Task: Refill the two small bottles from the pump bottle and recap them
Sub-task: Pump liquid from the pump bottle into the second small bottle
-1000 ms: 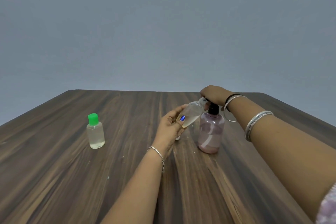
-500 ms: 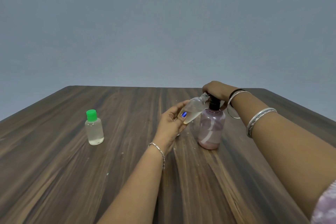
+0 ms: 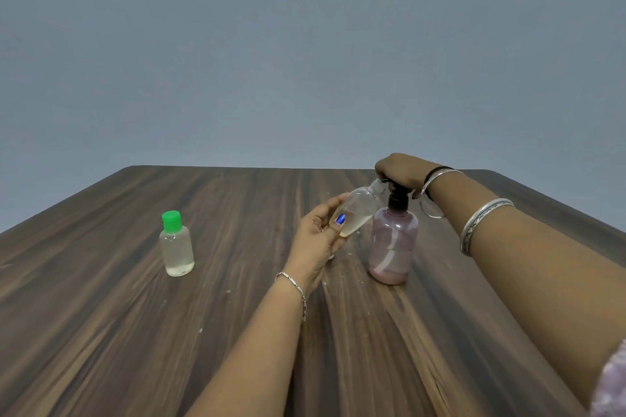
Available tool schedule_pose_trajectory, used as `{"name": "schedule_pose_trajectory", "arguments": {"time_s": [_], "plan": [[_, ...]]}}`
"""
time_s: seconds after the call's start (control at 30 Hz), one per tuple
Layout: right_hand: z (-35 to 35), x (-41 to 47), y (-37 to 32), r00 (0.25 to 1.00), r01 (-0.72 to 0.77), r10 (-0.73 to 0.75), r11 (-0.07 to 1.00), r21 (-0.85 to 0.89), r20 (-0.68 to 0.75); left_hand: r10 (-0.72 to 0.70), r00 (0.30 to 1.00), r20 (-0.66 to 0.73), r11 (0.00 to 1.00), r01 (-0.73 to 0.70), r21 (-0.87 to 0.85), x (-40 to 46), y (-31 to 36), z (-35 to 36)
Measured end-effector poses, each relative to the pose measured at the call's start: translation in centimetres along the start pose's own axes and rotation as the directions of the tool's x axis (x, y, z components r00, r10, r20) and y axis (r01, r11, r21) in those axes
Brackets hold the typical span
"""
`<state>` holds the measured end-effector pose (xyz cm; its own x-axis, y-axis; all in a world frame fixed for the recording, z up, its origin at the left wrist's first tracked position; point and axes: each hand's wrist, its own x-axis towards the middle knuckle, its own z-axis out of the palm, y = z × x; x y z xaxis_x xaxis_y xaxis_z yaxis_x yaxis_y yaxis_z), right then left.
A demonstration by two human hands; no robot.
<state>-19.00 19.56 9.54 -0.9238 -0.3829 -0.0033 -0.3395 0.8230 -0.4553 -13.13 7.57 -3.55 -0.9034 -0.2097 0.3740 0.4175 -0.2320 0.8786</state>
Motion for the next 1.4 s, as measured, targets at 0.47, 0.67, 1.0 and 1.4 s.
{"name": "schedule_pose_trajectory", "arguments": {"time_s": [0.47,0.67,1.0,1.4], "plan": [[-0.1,0.0,0.0,0.999,0.043,-0.046,0.989,-0.142,-0.017,-0.016,0.999,-0.028,1.000,0.017,0.008,-0.2,0.2,0.1],[-0.3,0.3,-0.1,0.997,0.081,-0.078,0.972,-0.222,0.025,-0.014,1.000,-0.026,1.000,0.014,0.007,0.1,0.1,0.0],[1.1,2.3,0.6,0.999,0.038,-0.045,0.942,-0.334,-0.014,-0.025,0.999,-0.038,0.999,0.026,0.033,0.0,0.0,-0.3],[0.4,2.3,0.0,0.996,0.094,-0.084,0.899,-0.429,0.041,-0.004,1.000,-0.030,1.000,0.005,0.023,0.1,0.2,-0.2]]}}
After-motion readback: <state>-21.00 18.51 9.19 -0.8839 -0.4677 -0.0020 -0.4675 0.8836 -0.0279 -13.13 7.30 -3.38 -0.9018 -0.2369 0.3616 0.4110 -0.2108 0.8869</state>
